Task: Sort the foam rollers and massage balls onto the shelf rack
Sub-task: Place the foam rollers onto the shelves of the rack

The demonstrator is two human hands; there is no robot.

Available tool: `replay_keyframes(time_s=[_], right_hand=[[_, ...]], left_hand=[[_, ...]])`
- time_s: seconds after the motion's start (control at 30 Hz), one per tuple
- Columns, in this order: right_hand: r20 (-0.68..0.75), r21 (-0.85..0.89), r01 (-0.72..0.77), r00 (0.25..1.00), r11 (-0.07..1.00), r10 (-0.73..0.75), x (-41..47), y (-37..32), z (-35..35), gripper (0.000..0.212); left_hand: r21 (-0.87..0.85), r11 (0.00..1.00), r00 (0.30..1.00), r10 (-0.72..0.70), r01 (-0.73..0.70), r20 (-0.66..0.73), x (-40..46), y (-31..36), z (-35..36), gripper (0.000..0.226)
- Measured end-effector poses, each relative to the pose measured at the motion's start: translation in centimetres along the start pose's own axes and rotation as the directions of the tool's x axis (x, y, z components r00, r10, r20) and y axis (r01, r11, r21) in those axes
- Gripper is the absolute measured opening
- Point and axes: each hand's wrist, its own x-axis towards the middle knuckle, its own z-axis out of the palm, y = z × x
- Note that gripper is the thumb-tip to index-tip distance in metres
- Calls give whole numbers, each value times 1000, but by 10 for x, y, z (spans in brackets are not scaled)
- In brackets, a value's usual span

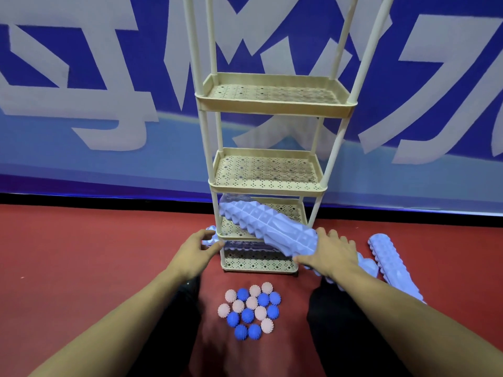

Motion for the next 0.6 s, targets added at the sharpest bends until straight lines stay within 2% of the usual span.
replay_keyframes(time_s=[0.27,0.4,0.5,0.6], right_hand=[[-13,59,19,1000,998,-18,60,-36,15,109],[-15,104,67,998,992,-66,87,-55,17,106],[-6,97,106,994,990,-106,103,-69,22,97],[-7,95,134,991,986,-134,119,-82,30,99]], left_hand=[[26,997,997,-75,76,-35,43,-21,25,61],[72,997,999,-25,27,-33,57,-36,28,39],[130,991,1000,-25,27,-16,64,-47,30,48],[126,992,1000,-19,21,-18,68,-56,32,36]])
